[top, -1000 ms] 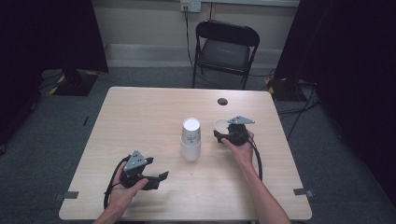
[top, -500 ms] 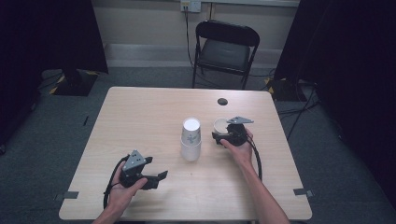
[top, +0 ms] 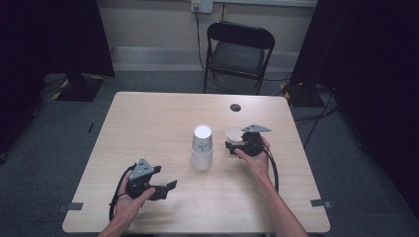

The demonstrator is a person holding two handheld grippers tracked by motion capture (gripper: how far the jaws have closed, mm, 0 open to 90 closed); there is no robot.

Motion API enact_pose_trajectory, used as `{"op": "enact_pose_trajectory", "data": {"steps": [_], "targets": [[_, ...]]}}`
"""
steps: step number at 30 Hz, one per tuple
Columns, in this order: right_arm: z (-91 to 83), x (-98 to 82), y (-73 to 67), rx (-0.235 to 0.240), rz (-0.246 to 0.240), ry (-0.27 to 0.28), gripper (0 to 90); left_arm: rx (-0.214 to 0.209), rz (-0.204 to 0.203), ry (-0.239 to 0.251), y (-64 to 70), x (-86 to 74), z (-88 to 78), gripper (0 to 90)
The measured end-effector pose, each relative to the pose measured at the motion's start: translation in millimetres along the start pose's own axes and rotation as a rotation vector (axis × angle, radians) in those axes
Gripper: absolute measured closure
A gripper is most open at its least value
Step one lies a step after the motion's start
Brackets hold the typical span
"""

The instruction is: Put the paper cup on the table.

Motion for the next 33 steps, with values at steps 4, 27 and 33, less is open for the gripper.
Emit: {"op": "enact_pose_trajectory", "data": {"steps": [4,27,33], "targets": [[-6.1,2.4,-2.2,0.004,-0.012,0.0,14.4,0.004,-0.009,0.006,0.1,-0.2,-0.4,17.3],[-49.8,8.6,-7.0,0.039,-0.013,0.036,14.9,0.03,-0.019,0.025,-9.4,-0.7,-4.1,18.3],[-71.5,8.9,-8.9,0.049,-0.015,0.067,15.3,0.034,-0.007,0.016,-10.0,-1.5,-2.0,18.3]]}}
Point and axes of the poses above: each handheld gripper's, and its own axes: z roughly forward along the jaws, x roughly out of its top, y roughly to its right, the point moved 1 cm from there along z, roughly forward along the jaws, and after that the axes turned 13 degrees about y, right-handed, at the moved point
